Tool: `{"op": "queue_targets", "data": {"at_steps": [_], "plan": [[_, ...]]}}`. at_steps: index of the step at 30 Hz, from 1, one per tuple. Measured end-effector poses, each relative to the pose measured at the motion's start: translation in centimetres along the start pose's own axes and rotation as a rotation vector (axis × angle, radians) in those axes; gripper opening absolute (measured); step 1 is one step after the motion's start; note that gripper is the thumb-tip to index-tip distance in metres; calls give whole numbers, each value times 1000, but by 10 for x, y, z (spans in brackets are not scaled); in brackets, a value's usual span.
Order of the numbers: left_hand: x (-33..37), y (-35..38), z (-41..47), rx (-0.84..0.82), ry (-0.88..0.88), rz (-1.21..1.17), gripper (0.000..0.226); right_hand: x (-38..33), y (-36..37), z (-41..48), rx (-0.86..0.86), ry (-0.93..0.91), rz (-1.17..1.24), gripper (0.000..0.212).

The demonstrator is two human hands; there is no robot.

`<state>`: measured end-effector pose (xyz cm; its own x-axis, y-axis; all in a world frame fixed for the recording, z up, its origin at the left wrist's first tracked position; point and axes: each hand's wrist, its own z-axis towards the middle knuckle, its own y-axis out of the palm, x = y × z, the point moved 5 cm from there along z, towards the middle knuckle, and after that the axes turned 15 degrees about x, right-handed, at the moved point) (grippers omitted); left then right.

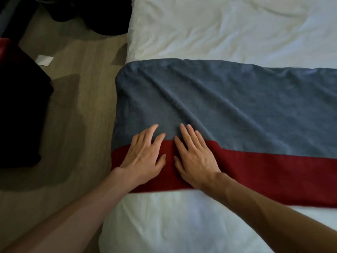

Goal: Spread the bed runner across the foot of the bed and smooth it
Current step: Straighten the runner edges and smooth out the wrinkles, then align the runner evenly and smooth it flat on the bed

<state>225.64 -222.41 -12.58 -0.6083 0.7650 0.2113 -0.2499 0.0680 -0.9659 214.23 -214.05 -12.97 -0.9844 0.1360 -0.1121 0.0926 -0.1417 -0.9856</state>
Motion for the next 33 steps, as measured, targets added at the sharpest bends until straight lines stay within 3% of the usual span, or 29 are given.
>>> {"op": "queue_targets", "data": {"at_steps": [7, 11, 14, 25, 28, 29, 33], "plan": [[35, 0, -72, -89, 31, -14, 68, -18, -8, -85, -88, 95, 35, 61], [39, 4, -89, -94, -4, 11, 42, -20, -14, -94, -71, 123, 4, 40], [41, -1, -82, -42, -21, 68, 25, -22, -21, -88, -57, 118, -17, 38], [4, -7, -134, -128, 53, 143, 34, -84, -15, -98, -71, 53, 37, 24], [5, -8, -133, -156, 28, 116, 22, -81, -17, -95, -30, 41, 102, 6], [6, -10, -129, -134, 23, 88, 16, -79, -17, -91, -3, 55, 132, 11], [6, -6, -110, -33, -94, -8, 52, -60, -12, -68, 117, 223, 127, 33]]}}
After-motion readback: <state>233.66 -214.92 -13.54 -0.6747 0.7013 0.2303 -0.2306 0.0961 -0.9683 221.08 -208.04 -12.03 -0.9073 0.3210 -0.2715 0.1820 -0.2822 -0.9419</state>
